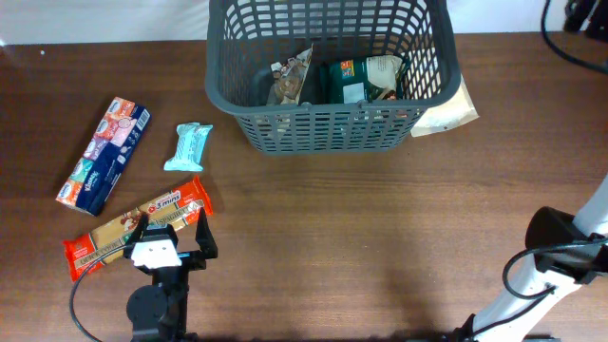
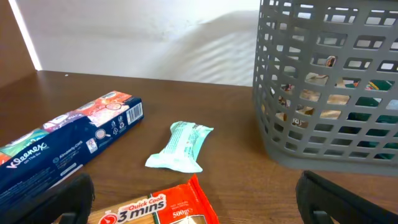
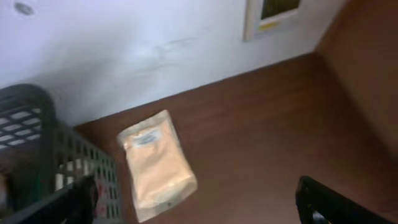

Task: Pack container
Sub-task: 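Open right gripper, withdraw it and move toward the beige pouch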

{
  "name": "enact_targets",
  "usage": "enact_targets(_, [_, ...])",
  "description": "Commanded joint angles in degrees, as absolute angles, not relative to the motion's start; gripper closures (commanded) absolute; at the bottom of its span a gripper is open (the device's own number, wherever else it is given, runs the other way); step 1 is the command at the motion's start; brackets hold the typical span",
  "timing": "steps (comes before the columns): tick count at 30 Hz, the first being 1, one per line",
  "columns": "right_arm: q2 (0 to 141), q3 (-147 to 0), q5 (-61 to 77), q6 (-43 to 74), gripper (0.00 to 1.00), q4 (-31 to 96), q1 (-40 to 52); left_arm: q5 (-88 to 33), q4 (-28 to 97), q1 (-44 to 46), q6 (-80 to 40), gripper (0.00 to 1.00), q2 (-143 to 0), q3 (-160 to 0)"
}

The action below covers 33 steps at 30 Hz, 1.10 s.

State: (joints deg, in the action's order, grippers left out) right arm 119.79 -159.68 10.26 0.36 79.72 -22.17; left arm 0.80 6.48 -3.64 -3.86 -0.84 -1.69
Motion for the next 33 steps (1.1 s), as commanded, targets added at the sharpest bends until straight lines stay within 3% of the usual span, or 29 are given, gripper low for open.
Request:
enact_targets(1, [119.44, -157.03, 18.7, -5.06, 0.01, 79.29, -22.9, 0.21, 6.5, -3.51, -2.94, 0.01, -0.3, -1.39])
enact_targets(5, [119.55, -149.49, 28.99, -11.94, 0.01, 76.23, -22.9, 0.21, 6.5, -3.51, -2.94, 0.01, -0.3, -1.39])
enact_targets(12, [119.66, -133.73, 39.27, -11.94, 0.01, 64.25, -22.9, 0.21, 6.5, -3.51, -2.94, 0.01, -0.3, -1.39])
enact_targets(20, [120.6, -122.58, 39.2, -11.33, 0.01, 59.02, -23.03, 0.21, 6.48, -3.51, -2.94, 0.01, -0.3, -1.39])
enact_targets(33, [129.58, -122.15, 39.03, -11.33, 0.01, 60.84, -23.27, 0.21, 6.5, -3.51, -2.94, 0.01, -0.3, -1.39])
